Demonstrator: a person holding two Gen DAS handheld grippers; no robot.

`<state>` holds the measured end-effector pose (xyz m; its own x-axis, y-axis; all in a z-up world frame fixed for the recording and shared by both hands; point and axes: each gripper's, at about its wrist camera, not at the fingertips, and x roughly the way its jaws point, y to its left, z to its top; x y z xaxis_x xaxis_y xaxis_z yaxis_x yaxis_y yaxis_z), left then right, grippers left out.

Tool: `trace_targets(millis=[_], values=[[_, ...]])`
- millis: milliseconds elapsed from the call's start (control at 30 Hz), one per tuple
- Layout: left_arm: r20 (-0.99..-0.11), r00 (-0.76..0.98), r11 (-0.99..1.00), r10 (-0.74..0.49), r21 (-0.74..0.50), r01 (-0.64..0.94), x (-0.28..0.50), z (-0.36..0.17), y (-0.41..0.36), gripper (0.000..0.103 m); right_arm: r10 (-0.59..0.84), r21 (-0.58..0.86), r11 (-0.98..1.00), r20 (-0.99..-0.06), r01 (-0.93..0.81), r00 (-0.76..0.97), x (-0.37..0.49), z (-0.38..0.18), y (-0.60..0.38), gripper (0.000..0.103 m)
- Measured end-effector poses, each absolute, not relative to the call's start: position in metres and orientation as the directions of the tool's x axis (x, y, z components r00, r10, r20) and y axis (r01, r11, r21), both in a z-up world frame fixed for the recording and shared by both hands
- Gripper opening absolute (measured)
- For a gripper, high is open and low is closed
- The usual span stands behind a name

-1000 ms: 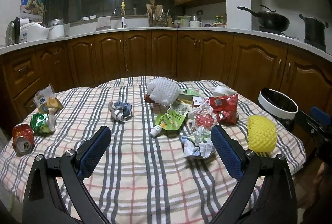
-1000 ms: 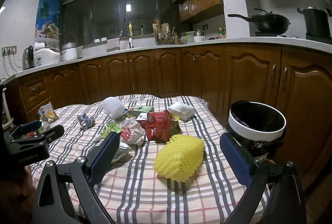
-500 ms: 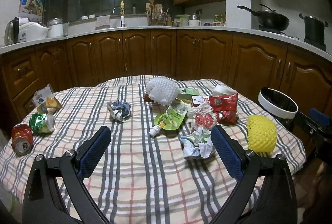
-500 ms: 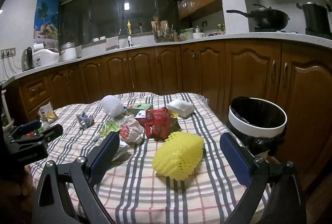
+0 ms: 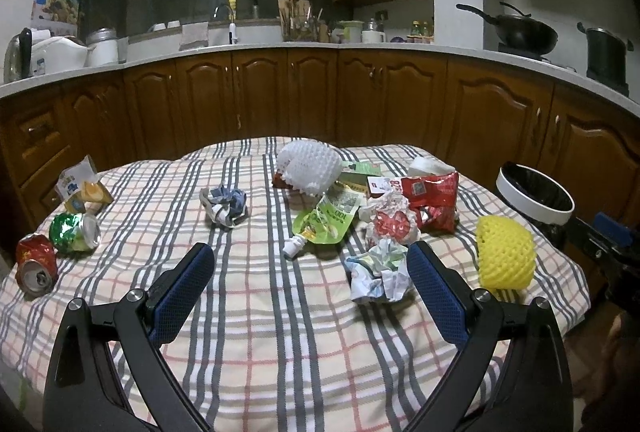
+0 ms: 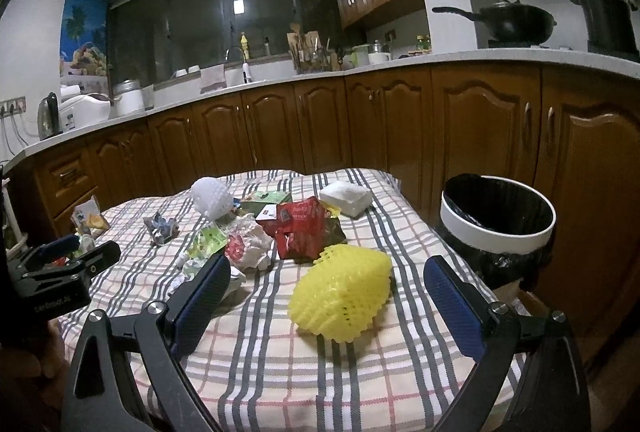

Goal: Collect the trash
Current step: 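Grasp the crumpled paper with the left tool while the right tool grasps the yellow foam net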

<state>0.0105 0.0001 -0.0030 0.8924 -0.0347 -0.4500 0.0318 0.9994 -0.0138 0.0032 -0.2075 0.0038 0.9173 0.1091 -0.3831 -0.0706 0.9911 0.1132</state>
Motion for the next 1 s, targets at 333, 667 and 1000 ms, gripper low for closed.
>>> trace_targets(millis=[333, 667, 1000], values=[[-0.496, 0.863, 0.995, -0.093, -0.027, 0.092, 0.024, -0.008, -0.008, 0.099, 0.16, 0.188, 0.979, -0.444, -0.083, 0.882, 0.02, -0.007, -0.217, 0.098], [-0.564, 0.811, 0.987, -0.152, -0.049, 0.151, 0.049, -0.022, -0.02, 0.099, 0.189, 0.253, 0.966, -0.544, -0.055, 0.817, 0.047, -0.033, -0.23, 0.081], [-0.648, 0.731, 0.97, -0.214, -0.052, 0.238, 0.078, -0.047, -0.041, 0.071, 0.259, 0.301, 0.95, -0.604, -0.085, 0.754, 0.064, -0.054, -0.23, 0.014]])
